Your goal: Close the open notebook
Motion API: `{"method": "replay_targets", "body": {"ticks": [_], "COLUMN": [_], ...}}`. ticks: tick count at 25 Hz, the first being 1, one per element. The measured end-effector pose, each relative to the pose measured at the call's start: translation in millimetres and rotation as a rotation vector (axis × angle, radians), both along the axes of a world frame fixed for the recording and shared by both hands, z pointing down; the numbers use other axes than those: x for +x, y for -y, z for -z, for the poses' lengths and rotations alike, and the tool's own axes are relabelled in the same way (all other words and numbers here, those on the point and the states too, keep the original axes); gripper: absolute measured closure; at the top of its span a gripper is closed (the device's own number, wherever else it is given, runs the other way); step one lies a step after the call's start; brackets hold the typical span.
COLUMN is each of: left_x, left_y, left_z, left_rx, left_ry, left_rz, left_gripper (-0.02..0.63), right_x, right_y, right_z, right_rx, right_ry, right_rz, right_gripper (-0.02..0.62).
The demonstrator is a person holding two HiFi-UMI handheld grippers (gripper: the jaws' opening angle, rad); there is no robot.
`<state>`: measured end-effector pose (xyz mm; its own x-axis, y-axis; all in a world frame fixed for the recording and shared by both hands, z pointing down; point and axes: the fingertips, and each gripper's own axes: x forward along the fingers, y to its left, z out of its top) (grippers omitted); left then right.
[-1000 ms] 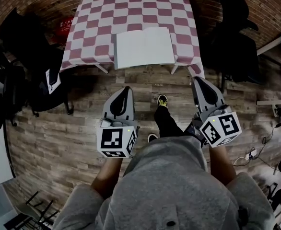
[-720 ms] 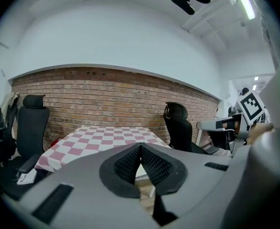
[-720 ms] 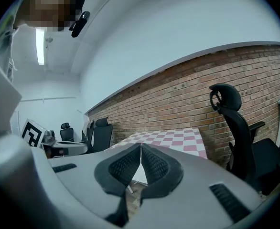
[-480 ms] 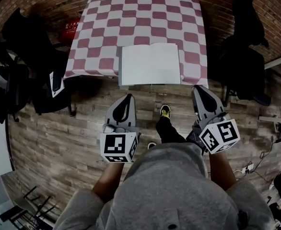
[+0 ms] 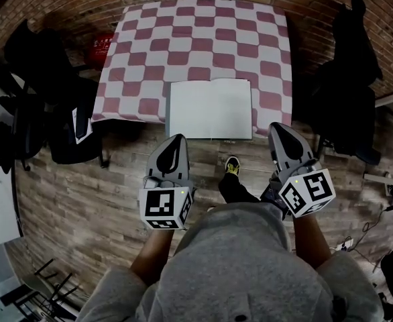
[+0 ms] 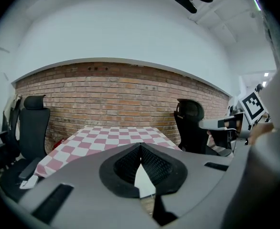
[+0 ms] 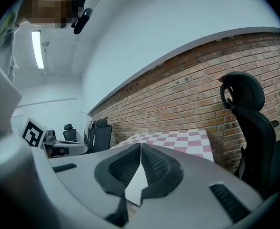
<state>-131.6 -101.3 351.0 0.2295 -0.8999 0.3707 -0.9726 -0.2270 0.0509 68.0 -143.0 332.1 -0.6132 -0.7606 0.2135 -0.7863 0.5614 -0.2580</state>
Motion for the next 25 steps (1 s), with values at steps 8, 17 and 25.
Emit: {"method": "replay_targets", "body": {"ticks": [8, 17, 25], "left_x": [-12.2, -26.9, -20.7], "left_y": [26.1, 44.6, 55.4], "left_z": [-6.7, -11.8, -17.2], "left_rx": [-0.021, -0.036, -0.051], "left_ry": [0.007, 0.039, 0.059], "left_rz": [0.057, 0.119, 0.142], "left_gripper": [0.595, 0.595, 0.595], "right_x": [-3.1, -1.1, 2.7], "right_y": [32.7, 57.8, 74.3], "right_z": [-5.7, -12.3, -19.5], "right_rx": [-0.015, -0.03, -0.04], "right_ry": [0.0, 0.011, 0.022], "right_rz": [0.031, 0.048, 0.08], "right_gripper": [0.569, 0.569, 0.569]}}
